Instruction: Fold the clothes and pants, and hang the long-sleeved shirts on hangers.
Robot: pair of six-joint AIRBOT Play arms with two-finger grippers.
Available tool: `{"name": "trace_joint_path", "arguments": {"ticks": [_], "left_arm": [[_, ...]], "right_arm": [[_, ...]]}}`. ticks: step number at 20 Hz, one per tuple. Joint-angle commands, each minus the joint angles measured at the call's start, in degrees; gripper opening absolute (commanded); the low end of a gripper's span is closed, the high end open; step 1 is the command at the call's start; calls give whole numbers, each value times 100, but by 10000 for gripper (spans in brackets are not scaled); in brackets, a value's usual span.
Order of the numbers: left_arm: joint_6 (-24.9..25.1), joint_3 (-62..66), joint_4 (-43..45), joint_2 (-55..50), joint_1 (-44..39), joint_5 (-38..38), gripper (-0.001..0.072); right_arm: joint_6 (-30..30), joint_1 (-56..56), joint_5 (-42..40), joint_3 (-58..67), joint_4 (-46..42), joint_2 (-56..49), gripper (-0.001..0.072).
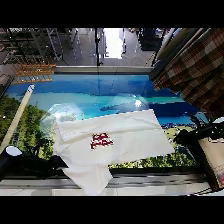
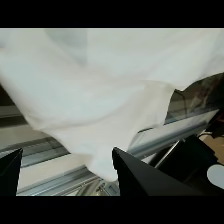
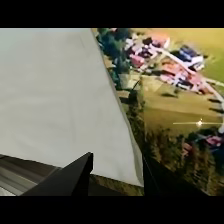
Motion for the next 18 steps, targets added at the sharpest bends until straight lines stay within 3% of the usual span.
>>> {"name": "trace_joint_path", "arguments": {"ticks": [1,3,5,10,12,16,18], "left_arm": [[-39,-481,-7,170,-153,409,581],[-83,-553,-7,164,-417,754,580],[-190,-560,-9,164,-769,1154,580],[-450,-562,-13,160,-1460,1884,574],[-448,-562,-146,160,-1657,2006,465],[-706,-562,-179,160,-1757,2011,451],[-767,-562,-85,160,-1757,1943,264]], "right_arm": [[-173,-129,192,-59,-28,-125,363],[-186,-127,306,-68,-33,-310,365],[-214,-127,264,-66,-114,-420,423],[-417,-122,278,-68,-114,-470,419],[-481,-55,527,-68,-116,-522,391],[-529,199,533,-74,-210,-535,387],[-542,291,435,-72,-380,-533,356]]}}
